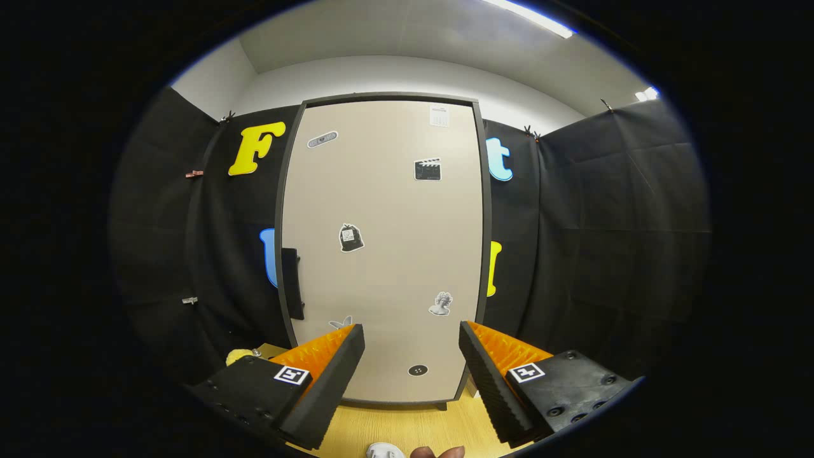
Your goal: Open the shoe cabinet door, grab the shoes and put them into the shoe cabinet, then close the shoe cabinet door.
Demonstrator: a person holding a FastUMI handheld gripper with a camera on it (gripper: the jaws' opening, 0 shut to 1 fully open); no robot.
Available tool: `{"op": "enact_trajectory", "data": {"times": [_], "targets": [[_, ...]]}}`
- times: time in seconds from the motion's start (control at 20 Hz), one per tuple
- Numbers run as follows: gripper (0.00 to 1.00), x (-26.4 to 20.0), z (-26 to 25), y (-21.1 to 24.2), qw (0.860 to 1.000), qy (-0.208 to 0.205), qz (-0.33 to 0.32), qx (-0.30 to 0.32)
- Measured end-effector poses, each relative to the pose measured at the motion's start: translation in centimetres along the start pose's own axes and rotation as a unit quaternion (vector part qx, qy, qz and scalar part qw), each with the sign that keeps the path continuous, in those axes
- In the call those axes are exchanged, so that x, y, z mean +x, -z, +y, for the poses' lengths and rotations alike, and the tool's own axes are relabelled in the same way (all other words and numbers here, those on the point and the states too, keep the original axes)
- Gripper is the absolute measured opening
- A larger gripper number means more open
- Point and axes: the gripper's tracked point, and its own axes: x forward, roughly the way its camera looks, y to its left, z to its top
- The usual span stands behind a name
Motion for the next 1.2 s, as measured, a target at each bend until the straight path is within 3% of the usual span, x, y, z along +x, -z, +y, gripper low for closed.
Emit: {"op": "enact_trajectory", "data": {"times": [0.6, 0.95, 1.2], "targets": [[0.98, 1.0, 1.3, -0.2, 1.000, -0.005, 0.003, 0.009], [0.98, 3.6, 8.5, -1.9, 0.998, -0.044, 0.003, 0.051], [0.97, 6.9, 14.7, -2.7, 0.997, -0.068, -0.006, 0.042]]}}
